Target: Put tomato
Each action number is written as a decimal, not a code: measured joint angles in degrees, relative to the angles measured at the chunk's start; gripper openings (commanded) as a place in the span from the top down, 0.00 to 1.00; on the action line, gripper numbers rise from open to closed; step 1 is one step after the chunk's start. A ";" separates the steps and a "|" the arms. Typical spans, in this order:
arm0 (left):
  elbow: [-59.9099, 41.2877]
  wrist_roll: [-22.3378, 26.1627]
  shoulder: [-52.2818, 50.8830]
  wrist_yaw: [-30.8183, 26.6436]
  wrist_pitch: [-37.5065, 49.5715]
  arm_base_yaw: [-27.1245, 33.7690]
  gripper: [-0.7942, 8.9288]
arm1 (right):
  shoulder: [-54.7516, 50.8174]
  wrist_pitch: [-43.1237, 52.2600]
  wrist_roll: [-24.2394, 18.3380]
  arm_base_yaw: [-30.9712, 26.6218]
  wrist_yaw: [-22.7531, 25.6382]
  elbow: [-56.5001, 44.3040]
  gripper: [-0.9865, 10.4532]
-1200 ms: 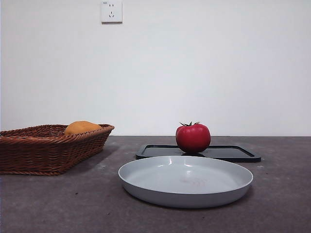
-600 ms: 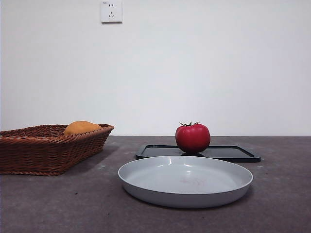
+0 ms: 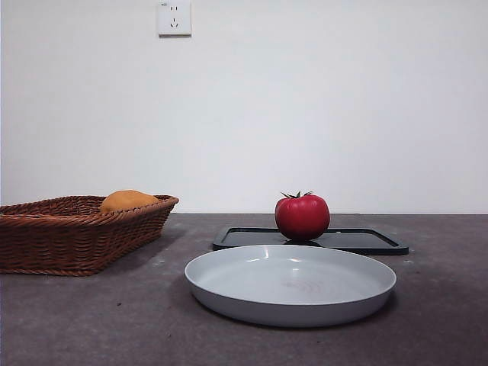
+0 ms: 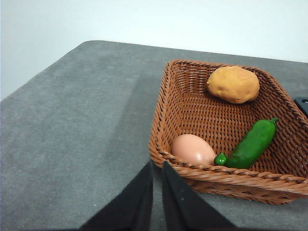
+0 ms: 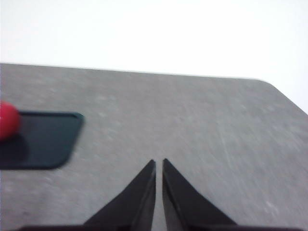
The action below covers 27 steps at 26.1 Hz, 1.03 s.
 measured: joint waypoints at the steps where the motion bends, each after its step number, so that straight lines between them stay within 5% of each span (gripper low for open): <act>1: 0.00 0.00 0.00 0.00 -0.02 0.00 0.89 | -0.90 0.59 0.00 -0.81 -0.02 -1.55 0.90; 15: 0.00 0.02 0.00 0.04 0.00 0.00 0.89 | -3.96 7.15 0.04 -2.16 -0.50 -14.62 0.90; 27: 0.00 0.22 0.00 0.11 0.02 0.00 0.89 | -3.93 11.39 0.04 -2.16 -1.20 -15.96 0.90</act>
